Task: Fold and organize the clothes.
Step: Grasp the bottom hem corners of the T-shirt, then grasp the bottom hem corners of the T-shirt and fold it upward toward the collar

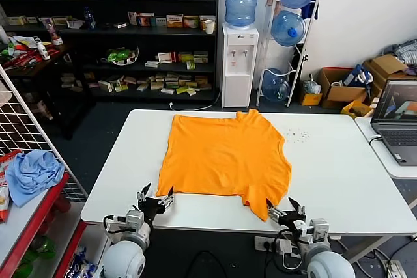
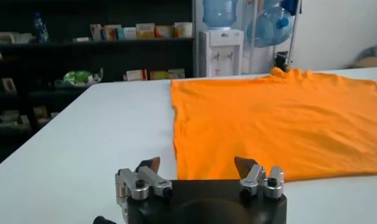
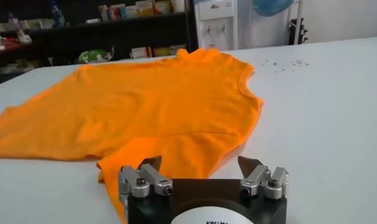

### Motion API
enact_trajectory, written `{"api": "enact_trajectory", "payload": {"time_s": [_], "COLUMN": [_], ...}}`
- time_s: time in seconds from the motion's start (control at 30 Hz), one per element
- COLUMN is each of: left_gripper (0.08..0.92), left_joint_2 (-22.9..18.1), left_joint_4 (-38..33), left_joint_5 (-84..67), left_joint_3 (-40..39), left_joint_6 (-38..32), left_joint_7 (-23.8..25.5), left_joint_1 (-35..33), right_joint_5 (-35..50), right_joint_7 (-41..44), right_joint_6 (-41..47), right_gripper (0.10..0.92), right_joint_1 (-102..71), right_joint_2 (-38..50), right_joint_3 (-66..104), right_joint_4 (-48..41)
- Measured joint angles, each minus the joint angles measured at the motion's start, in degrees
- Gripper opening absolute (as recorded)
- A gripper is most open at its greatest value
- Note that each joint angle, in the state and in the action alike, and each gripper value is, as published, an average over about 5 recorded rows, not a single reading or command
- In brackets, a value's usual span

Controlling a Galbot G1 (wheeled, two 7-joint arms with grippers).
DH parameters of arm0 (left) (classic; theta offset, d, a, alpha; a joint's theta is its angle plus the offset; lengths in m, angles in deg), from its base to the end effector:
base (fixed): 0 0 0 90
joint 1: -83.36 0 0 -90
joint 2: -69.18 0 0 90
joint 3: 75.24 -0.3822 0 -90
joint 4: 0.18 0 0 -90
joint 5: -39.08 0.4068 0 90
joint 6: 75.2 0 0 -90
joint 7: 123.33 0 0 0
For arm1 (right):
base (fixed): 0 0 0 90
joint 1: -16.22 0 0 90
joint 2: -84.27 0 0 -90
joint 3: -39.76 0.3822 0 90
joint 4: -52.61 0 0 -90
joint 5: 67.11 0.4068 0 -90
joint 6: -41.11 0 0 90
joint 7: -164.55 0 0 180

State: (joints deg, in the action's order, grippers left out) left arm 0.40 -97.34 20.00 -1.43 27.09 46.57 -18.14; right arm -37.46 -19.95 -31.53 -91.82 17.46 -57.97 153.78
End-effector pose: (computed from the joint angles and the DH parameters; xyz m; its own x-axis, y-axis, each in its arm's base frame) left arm 0.3101 0.0151 -0.4200 -0.9168 0.1210 0.3806 0.1424 0.9894 0.0284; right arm 0.2831 -0.0701 -0.4077 -0.8673 -0.1522 0.4739 -0.0990 0.9858 0.1354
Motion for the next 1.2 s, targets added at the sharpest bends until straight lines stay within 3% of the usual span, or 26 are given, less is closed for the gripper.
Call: {"api": "enact_trajectory", "payload": {"time_s": [0.7, 0.83, 1.2], "left_gripper": [0.187, 0.103, 0.097], "left_joint_2": [-0.28, 0.27, 2.88], "left_joint_4": [0.00, -1.49, -8.13], "left_joint_5": [-2.52, -2.60, -2.55], "left_joint_3": [0.92, 1.29, 2.71], "left_joint_6": [3.32, 3.37, 3.10], "left_joint_7": [1.21, 1.04, 1.06], "left_joint_1": [-0.88, -1.63, -6.11], "right_joint_5": [-0.26, -1.30, -6.80], "right_joint_7": [-5.30, -5.68, -5.45], "right_joint_6": [3.29, 3.05, 1.02], "right_gripper": [0.157, 0.124, 0.124], "right_joint_1": [1.28, 0.14, -8.49], "right_joint_2": [-1.16, -0.54, 2.50], "right_joint_3": [-2.02, -1.49, 2.20], "right_joint_4": [1.26, 2.84, 9.99]}}
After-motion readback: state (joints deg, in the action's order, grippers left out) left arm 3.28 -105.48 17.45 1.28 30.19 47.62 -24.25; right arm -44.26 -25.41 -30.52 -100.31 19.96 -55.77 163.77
